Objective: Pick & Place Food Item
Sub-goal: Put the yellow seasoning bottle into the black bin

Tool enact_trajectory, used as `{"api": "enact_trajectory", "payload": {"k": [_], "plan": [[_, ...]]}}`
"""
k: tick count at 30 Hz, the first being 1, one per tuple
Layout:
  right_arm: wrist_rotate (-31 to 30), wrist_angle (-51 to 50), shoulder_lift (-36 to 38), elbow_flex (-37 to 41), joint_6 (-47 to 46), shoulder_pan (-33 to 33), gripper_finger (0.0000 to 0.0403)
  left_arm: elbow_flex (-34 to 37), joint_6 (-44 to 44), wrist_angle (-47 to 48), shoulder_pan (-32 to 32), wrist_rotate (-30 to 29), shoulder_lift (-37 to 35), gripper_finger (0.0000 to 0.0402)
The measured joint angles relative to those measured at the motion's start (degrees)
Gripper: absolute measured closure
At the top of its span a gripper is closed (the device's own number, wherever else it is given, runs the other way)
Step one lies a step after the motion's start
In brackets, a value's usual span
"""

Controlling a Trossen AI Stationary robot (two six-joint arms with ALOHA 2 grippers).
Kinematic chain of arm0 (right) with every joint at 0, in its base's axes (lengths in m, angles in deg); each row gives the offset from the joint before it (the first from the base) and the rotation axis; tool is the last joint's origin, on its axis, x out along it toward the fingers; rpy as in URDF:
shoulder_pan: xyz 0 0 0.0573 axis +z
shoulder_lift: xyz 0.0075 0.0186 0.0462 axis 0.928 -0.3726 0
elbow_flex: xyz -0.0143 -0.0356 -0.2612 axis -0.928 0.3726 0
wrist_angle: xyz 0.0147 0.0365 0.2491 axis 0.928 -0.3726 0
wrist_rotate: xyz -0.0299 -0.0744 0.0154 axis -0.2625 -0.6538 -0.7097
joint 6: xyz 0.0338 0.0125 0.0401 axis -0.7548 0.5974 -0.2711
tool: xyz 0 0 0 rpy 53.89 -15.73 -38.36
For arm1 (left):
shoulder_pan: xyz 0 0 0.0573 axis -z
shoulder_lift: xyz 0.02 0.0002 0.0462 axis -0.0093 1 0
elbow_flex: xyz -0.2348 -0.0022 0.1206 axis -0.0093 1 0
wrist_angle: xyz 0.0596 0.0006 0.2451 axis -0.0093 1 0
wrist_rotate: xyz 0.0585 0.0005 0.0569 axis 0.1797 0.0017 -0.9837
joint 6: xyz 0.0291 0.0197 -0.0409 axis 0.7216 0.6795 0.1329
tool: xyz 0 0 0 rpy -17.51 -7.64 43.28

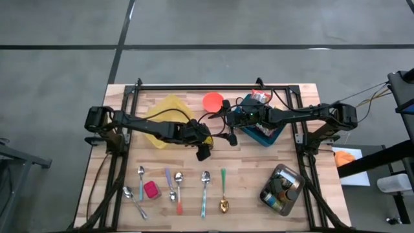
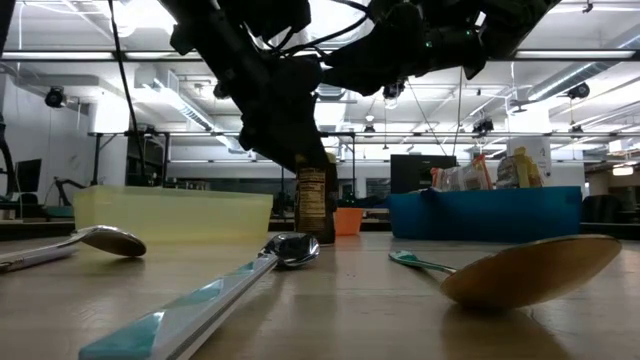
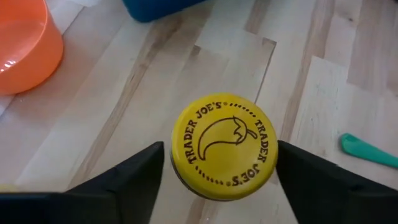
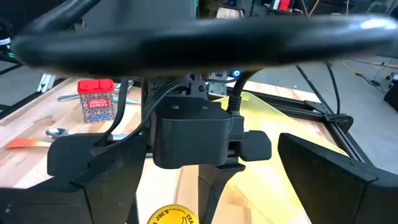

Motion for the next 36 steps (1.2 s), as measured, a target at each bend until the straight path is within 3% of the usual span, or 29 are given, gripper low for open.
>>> {"api": "enact_trajectory", "payload": {"k": [6,13,21,30,36], "plan": [[0.00,0.00,0.00,0.00,0.01,0.00,0.0040,0.05,2.64,0.40,0.26,-0.01,-1.43,0.0042],[0.01,0.00,0.00,0.00,-0.01,0.00,0.0040,2.87,3.17,1.19,0.28,-1.40,-9.14,0.0033],[0.00,-0.04,0.00,0.00,0.01,0.00,0.0040,14.83,3.06,-2.08,0.31,-3.24,-25.35,0.0033],[-0.01,-0.04,0.00,0.00,-0.01,0.00,0.0040,32.58,8.21,-14.59,0.31,-5.57,-45.69,0.0033],[0.01,-0.02,0.00,0.00,0.01,0.00,0.0040,38.40,9.82,-15.71,0.28,-5.60,-55.77,0.0033]]}}
